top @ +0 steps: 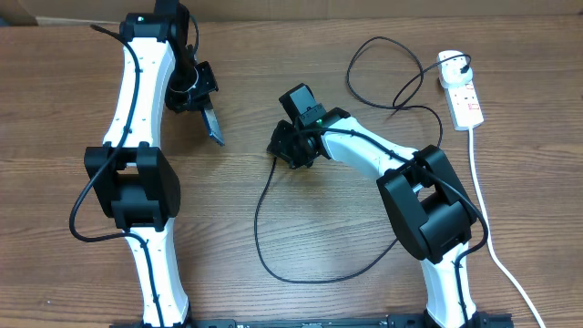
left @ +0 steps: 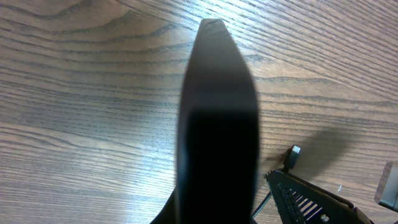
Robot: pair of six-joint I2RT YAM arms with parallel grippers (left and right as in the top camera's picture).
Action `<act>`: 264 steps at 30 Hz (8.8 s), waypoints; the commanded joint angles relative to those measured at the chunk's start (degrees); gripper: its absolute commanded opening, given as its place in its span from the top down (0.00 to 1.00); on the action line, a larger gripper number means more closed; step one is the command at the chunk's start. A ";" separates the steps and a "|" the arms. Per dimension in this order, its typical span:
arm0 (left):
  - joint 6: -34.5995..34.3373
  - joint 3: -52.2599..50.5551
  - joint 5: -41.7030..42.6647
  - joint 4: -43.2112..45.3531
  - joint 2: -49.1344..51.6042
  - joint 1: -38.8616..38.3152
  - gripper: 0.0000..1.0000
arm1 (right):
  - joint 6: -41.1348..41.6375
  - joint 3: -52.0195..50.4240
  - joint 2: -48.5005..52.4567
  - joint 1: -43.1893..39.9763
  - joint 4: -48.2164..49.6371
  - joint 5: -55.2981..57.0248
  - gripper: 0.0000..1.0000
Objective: Plug charger to phone and switch on socket
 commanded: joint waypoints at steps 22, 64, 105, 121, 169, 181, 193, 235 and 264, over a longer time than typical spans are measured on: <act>0.50 1.20 1.09 0.61 -0.79 -0.09 0.96 | -1.99 0.76 2.25 -2.97 -0.07 -6.05 0.82; 10.93 1.20 30.62 2.86 -0.79 -0.09 0.96 | -17.99 0.79 -11.52 -6.36 -13.62 -36.37 0.96; 14.84 1.20 81.13 3.48 -0.79 -0.13 0.96 | -33.00 -1.25 -25.31 -13.60 -18.25 -55.95 0.96; 3.56 1.20 81.11 12.79 -0.79 -1.55 0.96 | -22.25 -1.29 -25.29 -12.50 -10.40 -56.81 0.96; -10.21 1.20 80.87 29.24 -0.79 2.25 0.96 | -24.13 -1.55 -21.90 -12.50 -23.56 -14.05 0.96; -10.23 1.20 80.15 29.18 -0.79 2.23 0.96 | -10.56 -2.21 -7.93 -5.40 -15.28 -0.04 0.96; -10.21 1.20 80.15 29.20 -0.79 2.23 0.96 | -9.31 -2.21 -2.47 -4.11 -9.97 4.37 0.92; -9.79 1.20 80.59 29.20 -0.79 2.23 0.96 | -8.46 -1.88 -2.49 -4.70 -7.96 1.03 0.96; -13.97 1.20 81.20 27.28 -0.81 -0.94 0.96 | -38.36 -1.53 -17.88 -11.74 -12.20 -69.24 0.96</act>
